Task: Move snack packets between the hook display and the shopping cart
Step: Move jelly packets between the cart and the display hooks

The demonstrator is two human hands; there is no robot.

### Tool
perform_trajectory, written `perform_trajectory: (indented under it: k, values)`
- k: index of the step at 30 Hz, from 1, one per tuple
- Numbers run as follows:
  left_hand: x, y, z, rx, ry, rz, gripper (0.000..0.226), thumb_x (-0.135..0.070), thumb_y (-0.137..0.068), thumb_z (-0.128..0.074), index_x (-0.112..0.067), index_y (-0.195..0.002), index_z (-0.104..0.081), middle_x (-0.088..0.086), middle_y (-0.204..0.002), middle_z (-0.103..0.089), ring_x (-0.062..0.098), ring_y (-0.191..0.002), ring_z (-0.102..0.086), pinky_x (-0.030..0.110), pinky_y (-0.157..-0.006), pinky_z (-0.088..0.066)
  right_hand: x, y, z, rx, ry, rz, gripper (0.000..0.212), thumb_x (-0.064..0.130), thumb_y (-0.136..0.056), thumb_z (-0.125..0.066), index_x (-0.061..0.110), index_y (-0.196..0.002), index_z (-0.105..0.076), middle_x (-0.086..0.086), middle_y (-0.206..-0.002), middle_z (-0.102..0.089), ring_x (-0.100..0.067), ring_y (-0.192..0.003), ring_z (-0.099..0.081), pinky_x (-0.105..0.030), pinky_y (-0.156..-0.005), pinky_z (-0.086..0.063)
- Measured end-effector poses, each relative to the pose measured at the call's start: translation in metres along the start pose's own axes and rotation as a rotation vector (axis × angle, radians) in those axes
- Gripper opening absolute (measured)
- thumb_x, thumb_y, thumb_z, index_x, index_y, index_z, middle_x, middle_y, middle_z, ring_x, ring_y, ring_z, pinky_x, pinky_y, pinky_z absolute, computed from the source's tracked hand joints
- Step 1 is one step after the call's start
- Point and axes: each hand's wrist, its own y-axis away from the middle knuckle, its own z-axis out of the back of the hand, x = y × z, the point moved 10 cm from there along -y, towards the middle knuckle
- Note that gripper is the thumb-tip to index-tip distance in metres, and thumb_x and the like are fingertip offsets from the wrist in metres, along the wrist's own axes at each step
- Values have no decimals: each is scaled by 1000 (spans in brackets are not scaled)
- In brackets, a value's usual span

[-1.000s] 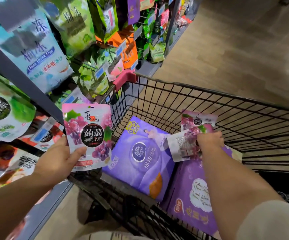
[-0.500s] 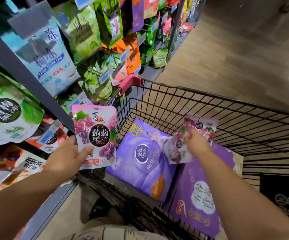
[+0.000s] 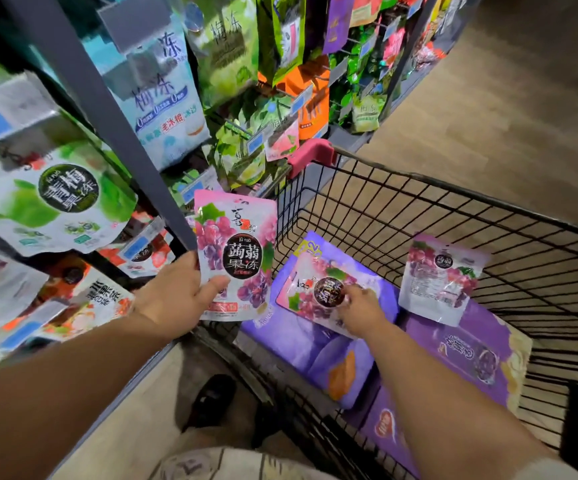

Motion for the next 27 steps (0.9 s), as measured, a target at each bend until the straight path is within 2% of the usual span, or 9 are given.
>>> perform_trajectory:
  k: [5, 9, 12, 16, 20, 23, 24, 25, 27]
  values:
    - [-2, -1, 1, -43, -6, 4, 47, -47, -93, -49, -16, -128, -52, 5, -120, -54, 27, -111, -52, 33, -81, -39, -7, -11, 34, -334, 235, 11, 52, 25, -81, -58, 19, -132, -48, -18, -130, -44, -38, -124, -43, -42, -97, -41]
    - [9, -4, 1, -53, 21, 32, 48, -52, -89, -51, -20, -125, -50, 3, -116, -57, 27, -109, -54, 37, -85, -44, -28, -29, 14, -96, 173, -109, 86, 41, -74, -70, 33, -147, -27, -8, -154, -18, -32, -136, -36, -43, -107, -40]
    - [14, -6, -2, -52, 49, 25, 51, -56, -86, -50, -21, -124, -50, 1, -111, -60, 26, -102, -57, 38, -84, -47, -39, -34, 10, -41, 77, -135, 92, 51, -63, -77, 27, -142, -37, -14, -136, -43, -30, -121, -54, -41, -98, -49]
    - [10, -8, -1, -73, 64, -21, 45, -50, -89, -53, -19, -123, -53, 1, -111, -61, 25, -101, -58, 35, -81, -45, -48, -25, 8, -29, 182, -189, 102, 70, -59, -76, 13, -136, -41, -14, -132, -53, -30, -129, -47, -35, -103, -41]
    - [7, -8, -2, -74, 71, -53, 45, -52, -90, -52, -19, -121, -55, 1, -110, -60, 23, -99, -57, 33, -80, -44, -56, -16, -7, 4, -49, -260, 78, 55, -61, -85, 7, -116, -57, -11, -115, -63, -22, -114, -59, -30, -89, -47]
    - [9, -8, -2, -77, 70, -25, 43, -48, -89, -55, -18, -120, -53, -2, -103, -59, 21, -92, -56, 31, -73, -43, -65, -14, -30, 40, -422, -332, 50, 31, -61, -91, 4, -97, -69, -8, -91, -75, -19, -85, -71, -32, -75, -57]
    - [10, -8, -2, -75, 64, -20, 43, -49, -89, -54, -19, -120, -53, -3, -101, -58, 20, -90, -56, 33, -73, -44, -67, -10, -38, 64, -561, -366, 38, 20, -66, -89, 1, -91, -69, -9, -76, -74, -18, -67, -72, -29, -59, -58]
    - [10, -8, -2, -76, 62, -26, 43, -49, -89, -54, -20, -120, -52, -4, -101, -57, 21, -91, -56, 34, -74, -46, -63, -4, -45, 111, -698, -380, 24, 7, -72, -84, -3, -85, -65, -8, -59, -70, -15, -48, -67, -22, -40, -50]
    - [8, -8, -3, -65, 67, -37, 42, -49, -90, -53, -20, -120, -54, -5, -102, -55, 21, -93, -56, 34, -77, -46, -56, 5, -54, 179, -862, -383, 12, -9, -80, -71, -5, -86, -62, -7, -46, -64, -14, -32, -58, -15, -28, -36]
